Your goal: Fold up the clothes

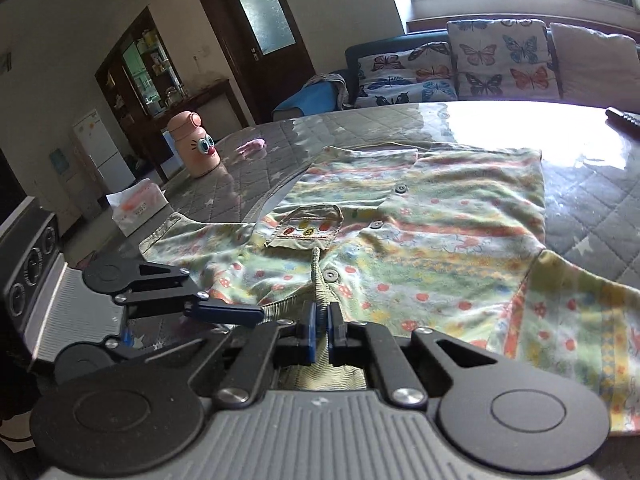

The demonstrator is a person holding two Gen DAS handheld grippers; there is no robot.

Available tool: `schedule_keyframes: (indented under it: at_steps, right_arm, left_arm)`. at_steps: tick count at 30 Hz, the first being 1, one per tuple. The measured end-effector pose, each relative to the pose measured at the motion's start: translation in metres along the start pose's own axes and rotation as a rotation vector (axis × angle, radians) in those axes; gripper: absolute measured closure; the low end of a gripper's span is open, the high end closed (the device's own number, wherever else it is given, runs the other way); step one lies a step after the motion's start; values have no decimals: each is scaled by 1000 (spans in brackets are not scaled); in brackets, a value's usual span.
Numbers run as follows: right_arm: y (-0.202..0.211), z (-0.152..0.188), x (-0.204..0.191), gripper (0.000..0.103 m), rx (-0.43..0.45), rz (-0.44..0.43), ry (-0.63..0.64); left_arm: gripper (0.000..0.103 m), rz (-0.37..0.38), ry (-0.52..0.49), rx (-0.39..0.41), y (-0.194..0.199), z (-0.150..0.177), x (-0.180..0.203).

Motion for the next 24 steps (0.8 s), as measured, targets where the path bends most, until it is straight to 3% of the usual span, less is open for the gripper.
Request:
schedule_keyframes:
  at_steps: [4,5,7,10,13,20,24]
  right_arm:
    - [1,0,-3,98,4,-4,8]
    - [2,0,-3,99,5,-4,9]
    - [3,0,-2,99,10,-2,5]
    - [5,0,-2,99,15,-1,1]
    - [5,0,-3,99,14,-2,1]
    - [1,-4,-11,99,-1,-24,28]
    - [-12,3,-21,99,-55,-44,78]
  left_arm:
    - [58,-49,86,31,3,-5,-18]
    - [63,-62,110,30,0,-6,-24]
    - [83,-73,170,10,-9,-8,-37]
    - [90,-80,216,-5,-17,-7,-47]
    - [92,-59,238,-26,-24,-4,-50]
    - [94,-49,172,-37,-25,-1,-35]
    - [92,-55,141,-29,-22,-1,-31]
Point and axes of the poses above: each gripper's, at about its wrist camera, not at the fingertips, and y roughly against the way its jaws point, x to its right, z to its underside, the point moved 2 cm from there along -y, roughly the way its jaws point, and after that the axes turned 2 degrees about y, right-handed, at the moved point
